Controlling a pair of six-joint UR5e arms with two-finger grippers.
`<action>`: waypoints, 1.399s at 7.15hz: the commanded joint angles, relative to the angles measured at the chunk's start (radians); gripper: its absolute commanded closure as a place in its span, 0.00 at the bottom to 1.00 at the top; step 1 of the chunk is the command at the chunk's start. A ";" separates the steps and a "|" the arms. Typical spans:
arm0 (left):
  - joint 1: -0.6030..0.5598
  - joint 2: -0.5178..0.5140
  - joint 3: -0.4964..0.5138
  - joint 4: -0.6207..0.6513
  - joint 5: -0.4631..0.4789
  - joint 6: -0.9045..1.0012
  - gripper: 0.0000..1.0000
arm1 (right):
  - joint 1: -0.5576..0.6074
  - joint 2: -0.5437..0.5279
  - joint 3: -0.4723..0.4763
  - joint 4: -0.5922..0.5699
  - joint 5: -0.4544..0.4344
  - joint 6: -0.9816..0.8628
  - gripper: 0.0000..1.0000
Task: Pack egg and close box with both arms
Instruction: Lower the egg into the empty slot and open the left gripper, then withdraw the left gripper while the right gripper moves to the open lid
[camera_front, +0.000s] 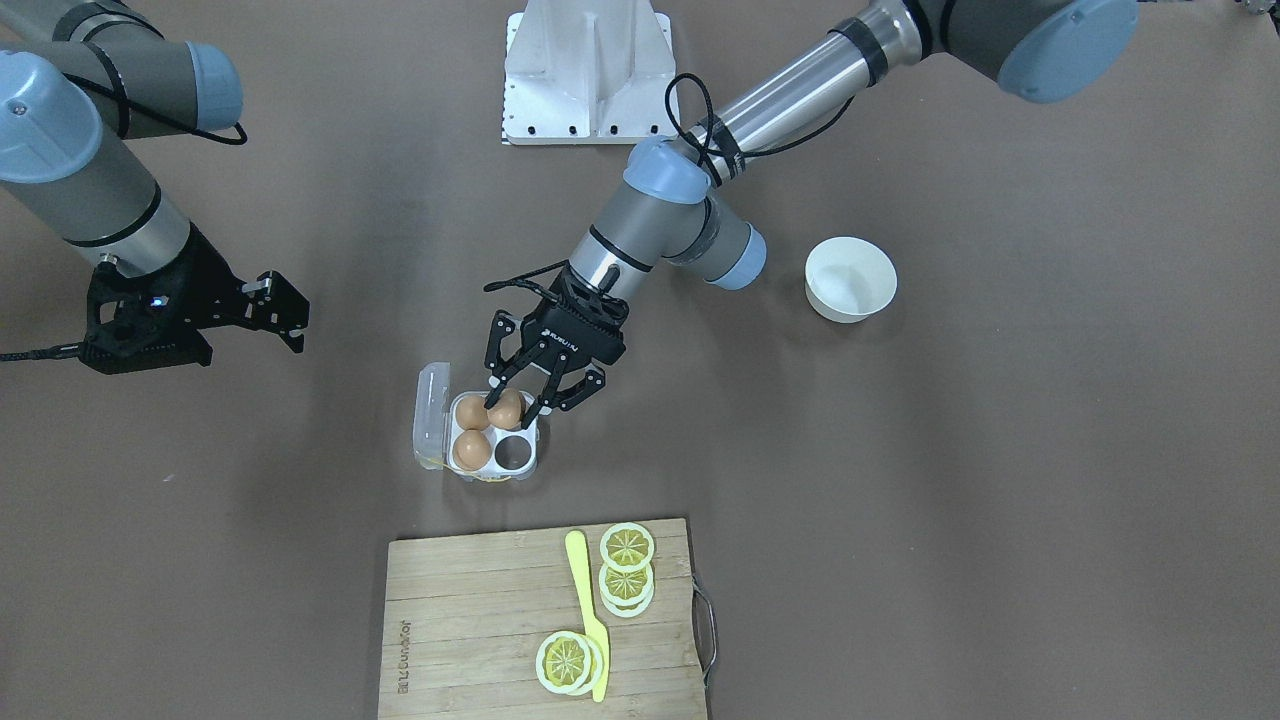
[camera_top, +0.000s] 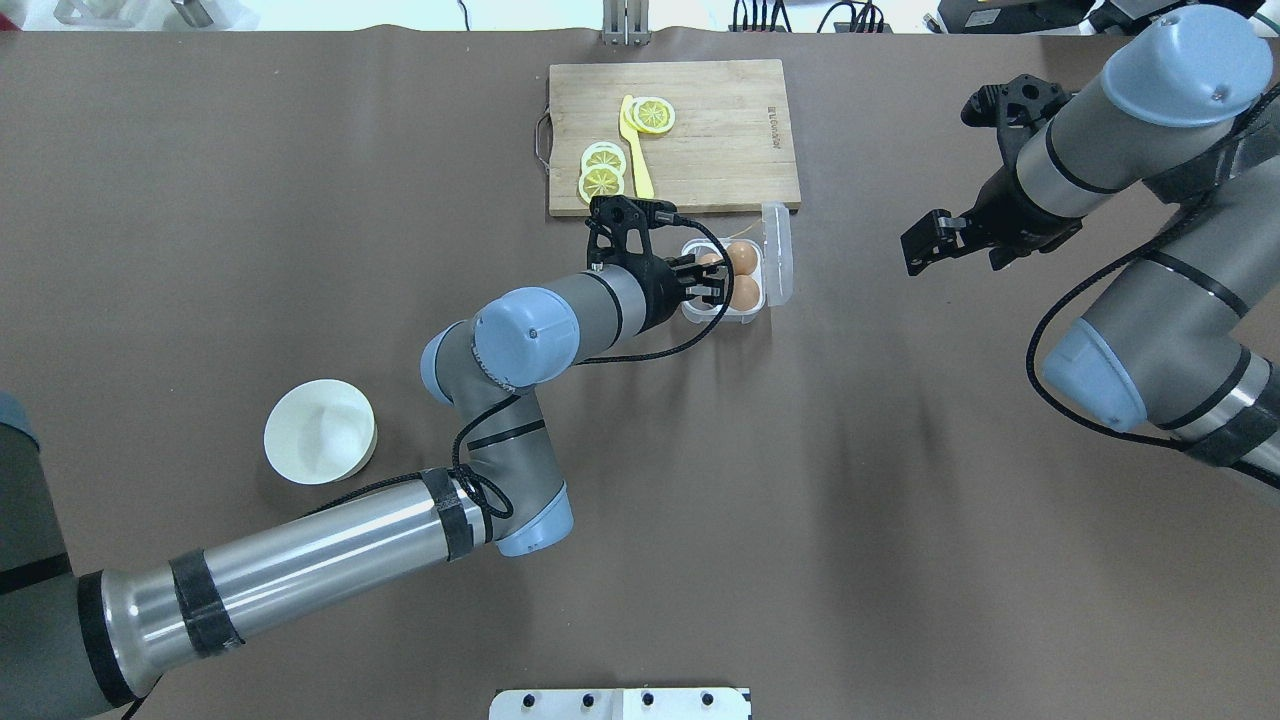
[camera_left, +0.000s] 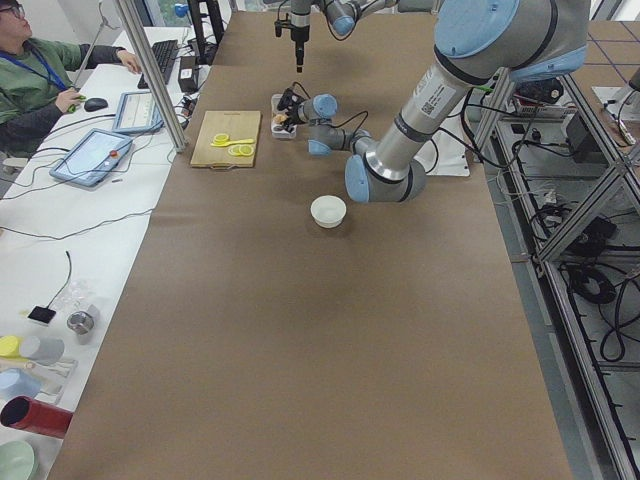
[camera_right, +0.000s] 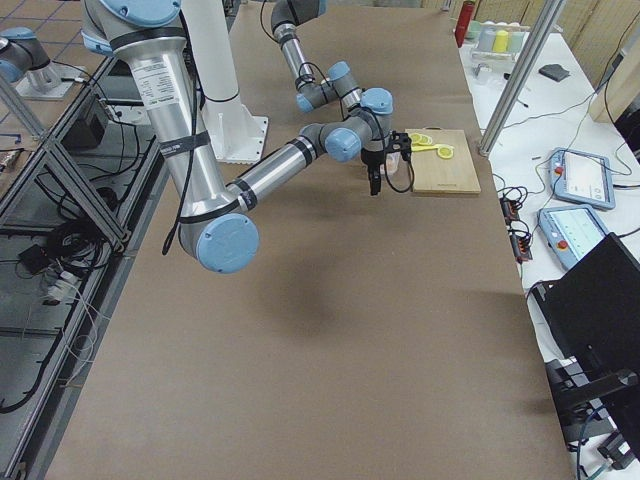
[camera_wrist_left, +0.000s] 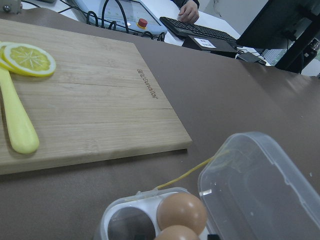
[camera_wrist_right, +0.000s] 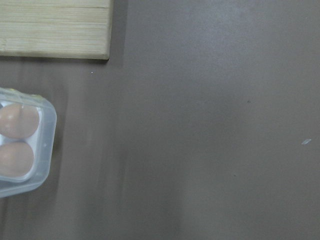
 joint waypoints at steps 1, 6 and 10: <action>0.003 0.001 -0.001 0.001 0.001 0.000 0.25 | 0.000 0.000 0.000 0.000 0.000 0.000 0.01; -0.076 0.033 -0.087 0.009 -0.131 -0.006 0.67 | -0.003 0.017 -0.023 0.000 0.000 0.011 0.36; -0.295 0.264 -0.284 0.065 -0.462 -0.066 1.00 | -0.017 0.067 -0.167 0.133 0.011 0.014 1.00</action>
